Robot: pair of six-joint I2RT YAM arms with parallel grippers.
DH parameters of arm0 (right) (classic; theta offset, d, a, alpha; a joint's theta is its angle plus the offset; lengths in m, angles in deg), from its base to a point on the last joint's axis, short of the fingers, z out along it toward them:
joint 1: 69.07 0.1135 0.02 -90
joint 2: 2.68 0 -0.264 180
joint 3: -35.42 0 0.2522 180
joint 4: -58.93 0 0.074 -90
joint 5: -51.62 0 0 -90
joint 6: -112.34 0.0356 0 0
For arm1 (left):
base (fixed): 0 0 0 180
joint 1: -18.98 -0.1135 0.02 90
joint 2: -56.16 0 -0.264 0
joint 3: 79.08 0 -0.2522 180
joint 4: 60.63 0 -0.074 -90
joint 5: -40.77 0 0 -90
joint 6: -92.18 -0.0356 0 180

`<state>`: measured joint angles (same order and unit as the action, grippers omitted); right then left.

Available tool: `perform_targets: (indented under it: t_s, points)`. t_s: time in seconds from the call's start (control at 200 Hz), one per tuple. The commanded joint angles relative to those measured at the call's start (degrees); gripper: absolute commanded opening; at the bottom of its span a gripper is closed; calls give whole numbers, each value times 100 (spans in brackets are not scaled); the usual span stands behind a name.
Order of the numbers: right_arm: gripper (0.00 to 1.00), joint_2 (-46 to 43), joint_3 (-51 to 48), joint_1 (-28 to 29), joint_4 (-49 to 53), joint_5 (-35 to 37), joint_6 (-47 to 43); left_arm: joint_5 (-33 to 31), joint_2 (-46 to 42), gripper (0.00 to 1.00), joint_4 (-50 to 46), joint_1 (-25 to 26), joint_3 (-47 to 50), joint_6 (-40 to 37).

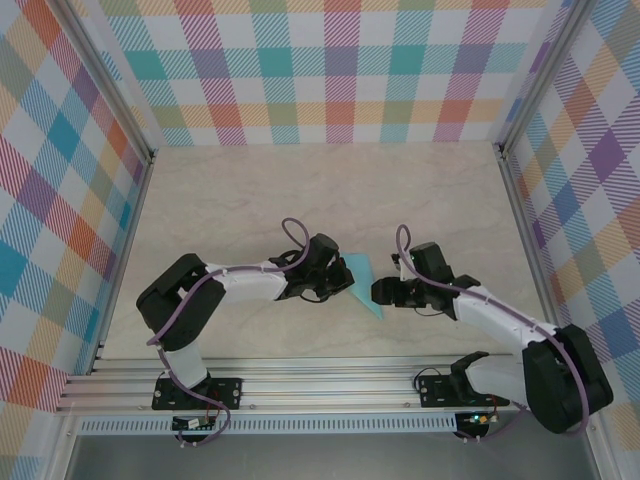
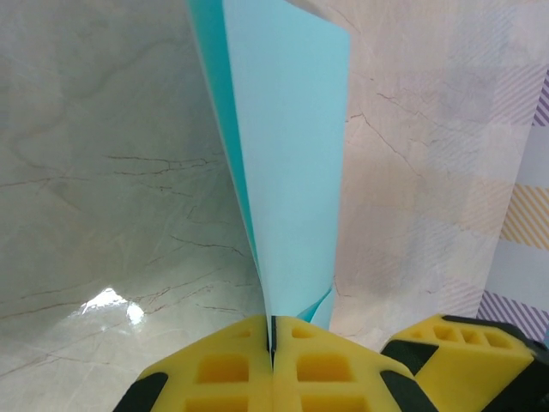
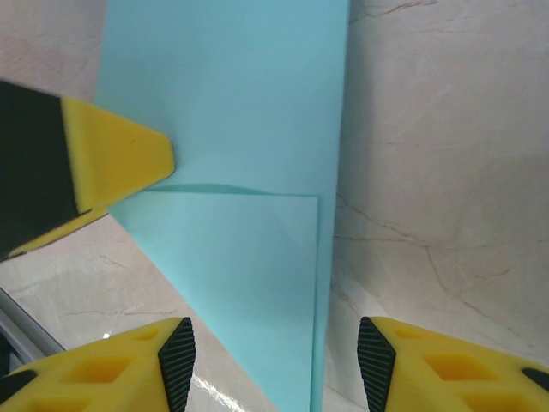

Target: Fold a paper plane with a square sheet of paper (pick it up from the middle)

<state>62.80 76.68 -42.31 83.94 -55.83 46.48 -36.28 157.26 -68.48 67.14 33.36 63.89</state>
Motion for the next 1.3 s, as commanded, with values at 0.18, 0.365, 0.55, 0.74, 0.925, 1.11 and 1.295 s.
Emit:
perform_targets:
  t_s: [0.18, 0.365, 0.55, 0.74, 0.925, 1.11, 1.295]
  points:
    - [55, -333, -624, 1062, -1613, 1238, -1064, 217, 215, 0, -527, -86, -429, -191]
    - [53, -605, -871, 1395, -2019, 1706, -1652, 234, 226, 0, -595, -105, -465, -230]
    - [52, -358, -870, 1621, -2201, 2098, -1917, 269, 244, 0, -615, -122, -507, -244]
    - [52, 65, -732, 1820, -2318, 2316, -2130, 282, 272, 0, -646, -123, -548, -257]
    - [53, 272, -721, 2008, -2500, 2544, -2285, 322, 300, 0, -670, -130, -583, -283]
    - [48, 604, -615, 2126, -2606, 2781, -2486, 357, 320, 0, -673, -131, -600, -291]
    - [36, 731, -611, 2161, -2751, 2857, -2543, 331, 305, 0, -723, -127, -602, -309]
